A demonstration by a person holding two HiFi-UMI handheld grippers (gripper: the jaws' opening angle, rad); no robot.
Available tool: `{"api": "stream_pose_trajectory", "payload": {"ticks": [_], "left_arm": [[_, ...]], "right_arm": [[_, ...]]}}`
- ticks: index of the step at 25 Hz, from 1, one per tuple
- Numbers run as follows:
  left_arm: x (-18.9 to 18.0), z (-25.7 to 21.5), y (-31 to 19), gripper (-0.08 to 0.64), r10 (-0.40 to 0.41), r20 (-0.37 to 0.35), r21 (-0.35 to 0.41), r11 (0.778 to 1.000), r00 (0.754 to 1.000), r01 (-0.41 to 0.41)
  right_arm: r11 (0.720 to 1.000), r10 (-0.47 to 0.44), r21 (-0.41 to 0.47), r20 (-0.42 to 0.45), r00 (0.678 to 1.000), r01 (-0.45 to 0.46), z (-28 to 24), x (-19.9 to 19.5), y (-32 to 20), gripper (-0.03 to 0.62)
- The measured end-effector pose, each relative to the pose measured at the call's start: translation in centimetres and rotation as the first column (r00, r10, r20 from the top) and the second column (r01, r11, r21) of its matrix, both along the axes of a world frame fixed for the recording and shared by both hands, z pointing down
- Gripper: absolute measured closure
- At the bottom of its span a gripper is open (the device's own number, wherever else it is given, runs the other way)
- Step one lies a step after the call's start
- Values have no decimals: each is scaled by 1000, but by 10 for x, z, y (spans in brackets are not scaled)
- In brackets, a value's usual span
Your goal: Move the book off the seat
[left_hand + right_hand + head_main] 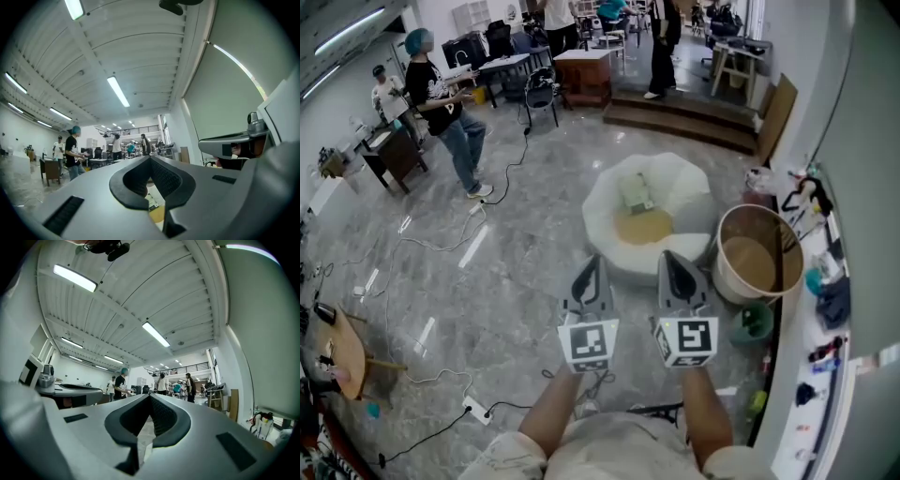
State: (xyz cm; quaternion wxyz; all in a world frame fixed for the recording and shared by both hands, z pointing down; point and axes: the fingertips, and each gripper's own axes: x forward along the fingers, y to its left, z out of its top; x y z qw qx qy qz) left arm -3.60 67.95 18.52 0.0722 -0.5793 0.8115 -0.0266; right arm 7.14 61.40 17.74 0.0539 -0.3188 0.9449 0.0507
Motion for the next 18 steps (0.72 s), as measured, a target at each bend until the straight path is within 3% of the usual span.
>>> {"api": "stream_pose_trajectory", "payload": {"ticks": [11, 18], "left_arm": [[45, 15, -28, 558, 11, -6, -25, 1000, 1000, -11], [44, 20, -51, 558, 23, -29, -7, 1000, 999, -23]], "right_arm": [[999, 4, -35, 20, 1000, -3, 15, 46, -24, 589], [999, 6, -47, 5, 1000, -6, 26, 42, -46, 589]]}}
